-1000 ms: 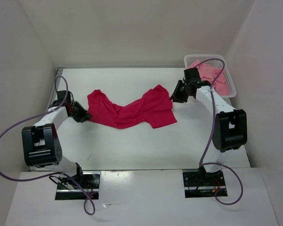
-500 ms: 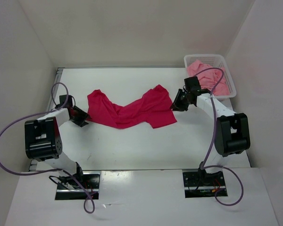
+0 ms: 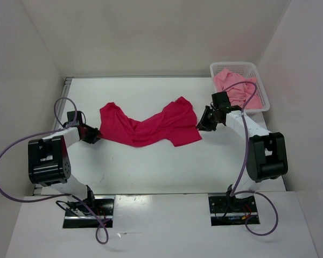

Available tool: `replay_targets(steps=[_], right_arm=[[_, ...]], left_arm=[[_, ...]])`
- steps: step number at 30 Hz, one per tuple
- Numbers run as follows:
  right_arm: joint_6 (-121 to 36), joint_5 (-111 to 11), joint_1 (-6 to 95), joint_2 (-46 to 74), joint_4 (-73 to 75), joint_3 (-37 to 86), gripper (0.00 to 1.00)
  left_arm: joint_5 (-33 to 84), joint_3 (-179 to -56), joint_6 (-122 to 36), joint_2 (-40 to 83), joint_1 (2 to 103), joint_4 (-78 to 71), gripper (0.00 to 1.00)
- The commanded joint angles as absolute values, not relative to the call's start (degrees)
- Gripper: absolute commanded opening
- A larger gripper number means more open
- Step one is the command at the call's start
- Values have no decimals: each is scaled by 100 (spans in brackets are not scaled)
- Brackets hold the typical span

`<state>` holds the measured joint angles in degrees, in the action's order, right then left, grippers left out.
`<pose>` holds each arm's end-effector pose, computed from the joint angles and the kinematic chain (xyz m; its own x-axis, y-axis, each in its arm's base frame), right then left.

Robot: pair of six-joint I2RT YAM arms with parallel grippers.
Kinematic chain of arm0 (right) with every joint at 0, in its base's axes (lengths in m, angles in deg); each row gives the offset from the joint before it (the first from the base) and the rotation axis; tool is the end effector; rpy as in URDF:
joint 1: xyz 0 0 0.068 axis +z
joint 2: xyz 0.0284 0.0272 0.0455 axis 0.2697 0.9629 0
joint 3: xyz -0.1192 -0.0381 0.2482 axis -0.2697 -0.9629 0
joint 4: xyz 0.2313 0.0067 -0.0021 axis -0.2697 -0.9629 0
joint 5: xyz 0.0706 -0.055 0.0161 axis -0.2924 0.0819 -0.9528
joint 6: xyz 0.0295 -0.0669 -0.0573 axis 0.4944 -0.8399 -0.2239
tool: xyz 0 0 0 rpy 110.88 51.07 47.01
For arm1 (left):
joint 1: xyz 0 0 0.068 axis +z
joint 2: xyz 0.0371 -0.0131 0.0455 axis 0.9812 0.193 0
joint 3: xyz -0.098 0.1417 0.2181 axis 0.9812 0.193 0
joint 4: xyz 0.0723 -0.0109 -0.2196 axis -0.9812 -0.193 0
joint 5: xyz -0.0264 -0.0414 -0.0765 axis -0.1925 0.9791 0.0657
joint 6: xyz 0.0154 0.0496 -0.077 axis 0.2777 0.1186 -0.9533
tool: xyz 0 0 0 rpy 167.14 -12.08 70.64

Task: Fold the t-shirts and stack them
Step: Flatten out the tshirt

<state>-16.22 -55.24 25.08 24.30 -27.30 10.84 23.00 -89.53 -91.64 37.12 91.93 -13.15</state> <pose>0.3153 0.0710 0.1967 -0.8542 0.3961 -0.3368 0.2277 0.8673 0.4426 0.2999 0.0609 0.1403 -0.2469 -0.9448 -0.2154 -0.7721 0.3261 -0.5455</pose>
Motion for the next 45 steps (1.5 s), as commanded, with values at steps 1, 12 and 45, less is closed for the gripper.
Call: replay_targets(steps=[1, 12, 45], right_arm=[[-1658, -5347, 2234, 2187, -2481, 925, 25], [-1588, -5180, 1987, 2907, -2533, 810, 48], [-1033, -5163, 2513, 2094, -2286, 720, 0]], left_arm=[[1991, -8923, -9211, 3891, 9232, -1219, 34], [1990, -9169, -8947, 3944, 9232, -1210, 0], [2403, -9728, -7980, 2600, 8811, -2167, 0]])
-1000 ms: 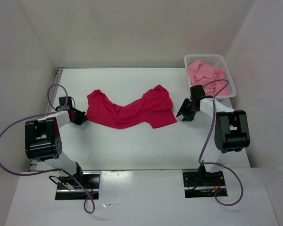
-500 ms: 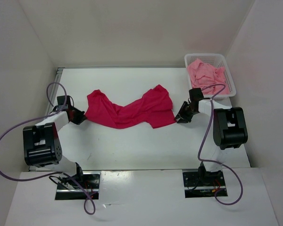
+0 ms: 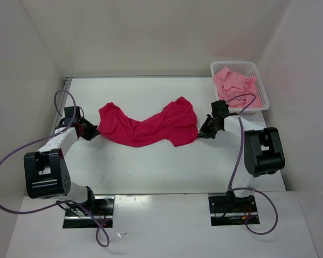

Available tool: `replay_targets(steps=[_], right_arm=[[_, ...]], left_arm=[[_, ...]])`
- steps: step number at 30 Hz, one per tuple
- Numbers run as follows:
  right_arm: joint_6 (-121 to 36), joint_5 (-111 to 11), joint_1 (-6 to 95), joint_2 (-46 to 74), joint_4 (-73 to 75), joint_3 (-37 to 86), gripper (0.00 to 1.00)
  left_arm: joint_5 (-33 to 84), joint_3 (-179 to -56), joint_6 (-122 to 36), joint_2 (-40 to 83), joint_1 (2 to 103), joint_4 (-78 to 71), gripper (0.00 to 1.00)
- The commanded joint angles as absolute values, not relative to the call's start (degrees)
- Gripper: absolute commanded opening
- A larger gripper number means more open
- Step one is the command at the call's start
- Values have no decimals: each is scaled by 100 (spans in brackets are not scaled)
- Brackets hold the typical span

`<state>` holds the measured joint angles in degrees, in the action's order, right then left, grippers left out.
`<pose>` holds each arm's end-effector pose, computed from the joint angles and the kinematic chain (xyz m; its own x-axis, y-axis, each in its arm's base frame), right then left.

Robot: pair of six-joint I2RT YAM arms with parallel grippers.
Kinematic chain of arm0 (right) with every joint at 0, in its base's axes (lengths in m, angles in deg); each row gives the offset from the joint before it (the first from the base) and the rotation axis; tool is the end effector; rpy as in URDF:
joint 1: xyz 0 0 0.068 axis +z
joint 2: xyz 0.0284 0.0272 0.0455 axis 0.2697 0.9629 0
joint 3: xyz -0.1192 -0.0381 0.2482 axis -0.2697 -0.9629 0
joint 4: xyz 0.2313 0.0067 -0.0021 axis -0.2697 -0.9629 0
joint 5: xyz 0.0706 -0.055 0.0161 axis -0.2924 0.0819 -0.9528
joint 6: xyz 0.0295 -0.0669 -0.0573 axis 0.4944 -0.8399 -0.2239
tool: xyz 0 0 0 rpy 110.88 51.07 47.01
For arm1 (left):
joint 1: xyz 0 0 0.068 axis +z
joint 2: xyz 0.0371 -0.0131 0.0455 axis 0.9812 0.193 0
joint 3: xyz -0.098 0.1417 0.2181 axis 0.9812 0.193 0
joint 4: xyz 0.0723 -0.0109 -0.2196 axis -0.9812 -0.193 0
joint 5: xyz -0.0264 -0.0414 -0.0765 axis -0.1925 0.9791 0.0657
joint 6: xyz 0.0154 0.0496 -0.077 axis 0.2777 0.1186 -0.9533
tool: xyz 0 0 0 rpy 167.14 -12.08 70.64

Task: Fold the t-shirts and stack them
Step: Flatten out the tshirt

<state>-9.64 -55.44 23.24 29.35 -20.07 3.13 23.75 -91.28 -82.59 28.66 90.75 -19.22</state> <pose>0.3108 0.0603 0.1419 -0.8309 0.5153 -0.2101 0.3927 0.8104 0.4347 0.2882 0.0508 0.1806 -0.3674 -0.8696 -0.3299 -0.6713 0.4935 -0.5530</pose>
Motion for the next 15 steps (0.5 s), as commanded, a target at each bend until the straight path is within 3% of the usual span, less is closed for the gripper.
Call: replay_targets(steps=[1, 8, 15], right_arm=[[-1034, -5102, 2584, 1934, -2487, 940, 0], [-1499, -4013, 2725, 1273, -4413, 4260, 0], [-1781, -3932, 2725, 1922, -5099, 9032, 0]], left_arm=[[2403, -9923, -7980, 2599, 8706, -2359, 0], [2298, -12782, -7638, 2397, 8397, -3466, 0], [2894, -15605, -8059, 2537, 8880, -3433, 0]])
